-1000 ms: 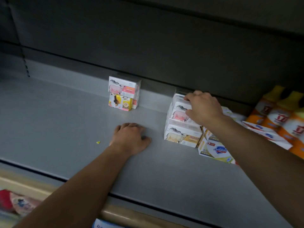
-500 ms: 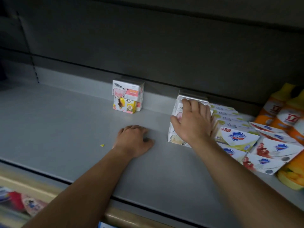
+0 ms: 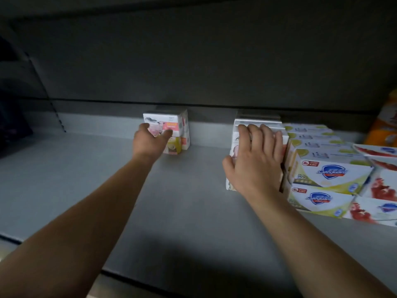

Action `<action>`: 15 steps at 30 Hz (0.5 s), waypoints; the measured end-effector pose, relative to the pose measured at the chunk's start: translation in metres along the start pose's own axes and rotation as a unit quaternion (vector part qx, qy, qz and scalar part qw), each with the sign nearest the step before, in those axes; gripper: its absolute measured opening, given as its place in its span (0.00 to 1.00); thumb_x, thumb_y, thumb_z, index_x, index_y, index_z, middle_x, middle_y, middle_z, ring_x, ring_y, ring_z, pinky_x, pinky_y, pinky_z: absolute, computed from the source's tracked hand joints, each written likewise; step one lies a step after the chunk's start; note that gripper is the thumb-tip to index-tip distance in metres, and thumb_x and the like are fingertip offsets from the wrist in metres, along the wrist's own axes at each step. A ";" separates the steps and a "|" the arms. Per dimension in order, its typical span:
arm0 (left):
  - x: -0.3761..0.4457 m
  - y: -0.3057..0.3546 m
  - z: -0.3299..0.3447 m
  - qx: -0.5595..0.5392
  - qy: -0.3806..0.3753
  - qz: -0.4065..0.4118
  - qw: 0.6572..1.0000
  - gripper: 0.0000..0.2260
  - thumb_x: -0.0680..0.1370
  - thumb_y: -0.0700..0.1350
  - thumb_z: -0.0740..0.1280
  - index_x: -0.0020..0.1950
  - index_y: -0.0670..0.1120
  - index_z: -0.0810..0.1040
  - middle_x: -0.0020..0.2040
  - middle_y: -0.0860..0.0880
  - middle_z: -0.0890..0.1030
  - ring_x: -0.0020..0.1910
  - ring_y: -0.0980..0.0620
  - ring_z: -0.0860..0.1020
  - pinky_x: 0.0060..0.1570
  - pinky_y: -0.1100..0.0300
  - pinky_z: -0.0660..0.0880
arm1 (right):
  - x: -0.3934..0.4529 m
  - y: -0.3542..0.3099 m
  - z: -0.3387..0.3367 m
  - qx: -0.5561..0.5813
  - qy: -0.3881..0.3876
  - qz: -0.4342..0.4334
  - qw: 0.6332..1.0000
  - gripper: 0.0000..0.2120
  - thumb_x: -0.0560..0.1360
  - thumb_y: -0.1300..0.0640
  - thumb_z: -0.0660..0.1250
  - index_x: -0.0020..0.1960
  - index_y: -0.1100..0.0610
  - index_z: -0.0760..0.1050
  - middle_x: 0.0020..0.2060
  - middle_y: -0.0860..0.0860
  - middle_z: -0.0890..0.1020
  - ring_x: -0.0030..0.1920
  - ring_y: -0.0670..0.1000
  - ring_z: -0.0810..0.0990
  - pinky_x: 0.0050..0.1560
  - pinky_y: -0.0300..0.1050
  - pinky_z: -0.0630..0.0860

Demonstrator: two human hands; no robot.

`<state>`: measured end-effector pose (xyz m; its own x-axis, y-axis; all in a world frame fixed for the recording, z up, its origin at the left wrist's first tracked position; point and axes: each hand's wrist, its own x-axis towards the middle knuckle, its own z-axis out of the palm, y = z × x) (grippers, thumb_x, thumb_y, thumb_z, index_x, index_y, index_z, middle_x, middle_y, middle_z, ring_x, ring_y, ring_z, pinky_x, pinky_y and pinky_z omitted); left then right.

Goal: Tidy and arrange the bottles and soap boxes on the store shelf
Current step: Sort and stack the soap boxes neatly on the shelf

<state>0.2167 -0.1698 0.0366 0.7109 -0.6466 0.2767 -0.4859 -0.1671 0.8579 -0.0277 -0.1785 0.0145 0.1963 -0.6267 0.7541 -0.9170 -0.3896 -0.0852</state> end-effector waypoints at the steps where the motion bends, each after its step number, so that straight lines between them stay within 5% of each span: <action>1: 0.009 0.000 0.003 -0.023 0.013 -0.016 1.000 0.34 0.72 0.55 0.74 0.72 0.43 0.65 0.66 0.44 0.74 0.61 0.44 0.76 0.59 0.55 0.73 | 0.000 0.000 0.000 0.001 -0.001 0.001 1.000 0.34 0.68 0.48 0.63 0.72 0.58 0.67 0.67 0.56 0.72 0.71 0.60 0.65 0.77 0.58 0.48; 3: 0.024 0.001 0.009 -0.069 0.026 -0.033 0.997 0.37 0.68 0.56 0.77 0.71 0.45 0.65 0.64 0.46 0.75 0.57 0.48 0.76 0.49 0.59 0.72 | 0.000 0.001 0.000 0.004 0.001 0.002 1.000 0.34 0.68 0.48 0.63 0.72 0.58 0.67 0.68 0.55 0.72 0.72 0.60 0.65 0.77 0.57 0.47; 8: 0.052 0.000 0.019 -0.144 -0.007 -0.046 0.989 0.41 0.63 0.52 0.81 0.69 0.48 0.63 0.56 0.53 0.76 0.52 0.51 0.77 0.46 0.59 0.74 | 0.000 0.002 0.001 0.013 0.006 0.002 1.000 0.34 0.67 0.50 0.65 0.72 0.58 0.68 0.68 0.55 0.72 0.72 0.60 0.65 0.77 0.59 0.50; 12: 0.061 -0.010 0.016 -0.140 -0.014 -0.049 0.989 0.33 0.63 0.50 0.82 0.62 0.49 0.69 0.47 0.55 0.80 0.40 0.59 0.80 0.29 0.66 0.74 | 0.000 0.003 0.000 0.015 0.011 0.001 1.000 0.33 0.67 0.50 0.65 0.71 0.58 0.69 0.67 0.56 0.73 0.71 0.60 0.66 0.76 0.59 0.51; 15: 0.062 -0.013 0.010 -0.090 0.006 -0.036 0.995 0.27 0.62 0.53 0.81 0.55 0.48 0.74 0.44 0.56 0.81 0.35 0.62 0.79 0.27 0.68 0.72 | 0.000 0.003 0.000 0.019 0.004 0.002 1.000 0.34 0.67 0.50 0.66 0.71 0.58 0.69 0.67 0.56 0.73 0.71 0.60 0.66 0.76 0.59 0.52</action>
<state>0.2617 -0.2148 0.0381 0.7475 -0.6284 0.2154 -0.3347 -0.0762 0.9392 -0.0305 -0.1793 0.0144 0.1888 -0.6233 0.7589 -0.9042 -0.4117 -0.1133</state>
